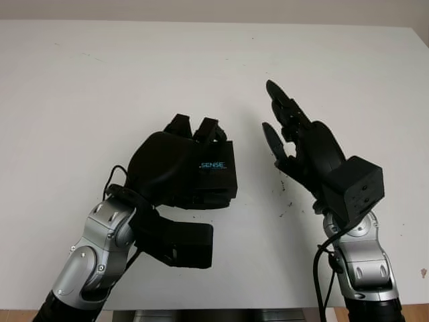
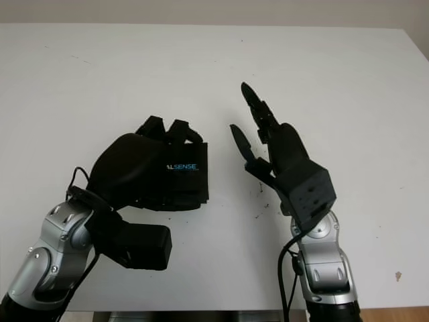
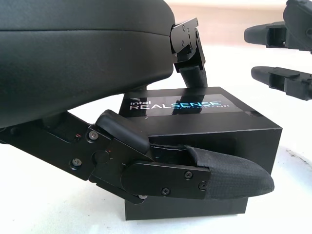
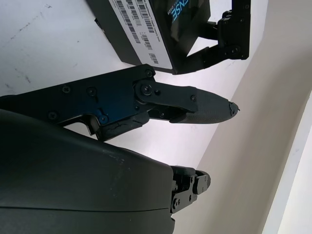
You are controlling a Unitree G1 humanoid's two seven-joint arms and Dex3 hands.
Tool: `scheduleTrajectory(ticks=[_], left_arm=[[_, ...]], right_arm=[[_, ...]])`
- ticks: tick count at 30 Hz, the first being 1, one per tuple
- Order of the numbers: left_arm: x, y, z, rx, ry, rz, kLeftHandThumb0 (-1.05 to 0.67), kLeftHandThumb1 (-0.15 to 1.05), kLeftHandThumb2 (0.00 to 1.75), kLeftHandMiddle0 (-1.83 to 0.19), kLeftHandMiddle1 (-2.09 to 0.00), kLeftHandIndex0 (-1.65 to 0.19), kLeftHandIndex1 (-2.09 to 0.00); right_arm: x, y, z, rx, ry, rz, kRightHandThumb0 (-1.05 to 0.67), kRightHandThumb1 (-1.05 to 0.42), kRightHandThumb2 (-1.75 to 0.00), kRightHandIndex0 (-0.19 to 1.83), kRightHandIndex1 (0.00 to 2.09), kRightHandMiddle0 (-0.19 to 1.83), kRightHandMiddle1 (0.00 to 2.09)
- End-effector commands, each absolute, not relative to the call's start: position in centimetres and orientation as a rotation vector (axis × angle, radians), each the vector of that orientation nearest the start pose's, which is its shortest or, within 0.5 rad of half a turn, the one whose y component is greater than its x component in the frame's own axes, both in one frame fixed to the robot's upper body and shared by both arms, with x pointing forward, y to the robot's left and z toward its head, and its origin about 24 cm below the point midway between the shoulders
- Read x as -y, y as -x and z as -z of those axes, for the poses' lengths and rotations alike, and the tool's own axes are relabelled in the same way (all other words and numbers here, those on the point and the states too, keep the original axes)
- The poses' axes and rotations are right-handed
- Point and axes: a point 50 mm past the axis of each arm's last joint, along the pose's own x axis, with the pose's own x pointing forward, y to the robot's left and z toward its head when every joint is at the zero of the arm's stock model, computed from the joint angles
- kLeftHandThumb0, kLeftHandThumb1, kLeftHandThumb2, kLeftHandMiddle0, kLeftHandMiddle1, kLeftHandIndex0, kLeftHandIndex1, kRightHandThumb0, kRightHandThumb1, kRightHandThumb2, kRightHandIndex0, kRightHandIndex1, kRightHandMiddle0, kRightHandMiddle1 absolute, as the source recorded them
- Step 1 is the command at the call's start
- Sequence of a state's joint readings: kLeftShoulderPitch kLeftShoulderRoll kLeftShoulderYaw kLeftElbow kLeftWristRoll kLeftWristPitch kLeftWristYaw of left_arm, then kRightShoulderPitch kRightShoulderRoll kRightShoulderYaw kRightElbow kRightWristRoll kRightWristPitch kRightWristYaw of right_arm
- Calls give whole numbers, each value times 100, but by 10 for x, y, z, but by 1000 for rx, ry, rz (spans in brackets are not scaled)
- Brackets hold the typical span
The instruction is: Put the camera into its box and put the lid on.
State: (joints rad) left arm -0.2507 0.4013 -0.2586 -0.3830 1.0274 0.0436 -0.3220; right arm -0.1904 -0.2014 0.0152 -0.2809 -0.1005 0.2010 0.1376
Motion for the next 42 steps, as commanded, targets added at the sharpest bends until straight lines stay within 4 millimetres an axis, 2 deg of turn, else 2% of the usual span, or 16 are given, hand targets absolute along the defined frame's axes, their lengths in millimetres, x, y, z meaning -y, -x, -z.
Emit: scheduleTrajectory(ticks=[1, 4, 13, 19, 23, 25, 26, 27, 28, 29, 30, 31, 33, 42], left_arm=[[-116, -265, -157, 473, -1481, 262, -25, 105, 46, -60, -209, 17, -209], [-117, -268, -156, 481, -1517, 252, -25, 105, 46, -66, -209, 15, -209], [-119, -274, -157, 451, -1559, 218, -30, 105, 50, -50, -209, 5, -209], [-120, -276, -157, 443, -1548, 218, -29, 105, 47, -54, -209, -3, -209], [-119, -276, -157, 441, -1545, 226, -29, 105, 47, -54, -209, -2, -209], [-120, -275, -159, 426, -1564, 241, -31, 105, 48, -16, -209, 12, -209], [-120, -274, -159, 424, -1591, 245, -34, 105, 48, 1, -209, 15, -198], [-120, -273, -160, 420, -1619, 251, -44, 105, 49, 12, -141, 18, -141], [-120, -272, -160, 420, -1637, 257, -51, 105, 51, 10, -85, 17, -99], [-120, -271, -159, 398, -1627, 280, -59, 105, 55, 13, -48, 16, -64], [-121, -271, -159, 382, -1616, 298, -70, 105, 63, 17, -20, 18, -26], [-121, -270, -159, 370, -1607, 310, -74, 105, 66, 18, -10, 19, -13], [-121, -270, -159, 334, -1574, 353, -83, 105, 73, 19, -2, 19, -3], [-124, -267, -160, 276, -1515, 472, -96, 105, 80, 19, 0, 19, 0]], right_arm=[[156, -273, -137, 256, 309, -158, -69, -105, -52, 3, 4, 7, 10], [157, -273, -137, 252, 310, -154, -69, -105, -52, 3, 5, 7, 10], [157, -274, -136, 250, 311, -157, -70, -105, -52, 4, 5, 7, 10], [157, -274, -136, 253, 318, -158, -70, -105, -52, 4, 5, 8, 11], [157, -274, -136, 250, 311, -157, -70, -105, -52, 4, 5, 8, 11], [157, -274, -136, 250, 313, -155, -70, -105, -52, 4, 5, 8, 11], [157, -274, -136, 250, 314, -155, -70, -105, -52, 4, 5, 8, 11], [157, -274, -136, 250, 313, -155, -70, -105, -52, 4, 5, 8, 11], [157, -274, -136, 250, 310, -156, -70, -105, -52, 4, 5, 8, 11], [157, -274, -136, 247, 310, -155, -70, -105, -52, 4, 5, 8, 11], [158, -273, -136, 244, 310, -154, -70, -105, -52, 4, 5, 8, 11], [158, -273, -136, 243, 310, -154, -70, -105, -52, 4, 5, 8, 11], [158, -273, -136, 244, 312, -156, -70, -105, -52, 4, 5, 8, 11], [160, -273, -135, 248, 314, -160, -70, -105, -52, 4, 5, 7, 11]])
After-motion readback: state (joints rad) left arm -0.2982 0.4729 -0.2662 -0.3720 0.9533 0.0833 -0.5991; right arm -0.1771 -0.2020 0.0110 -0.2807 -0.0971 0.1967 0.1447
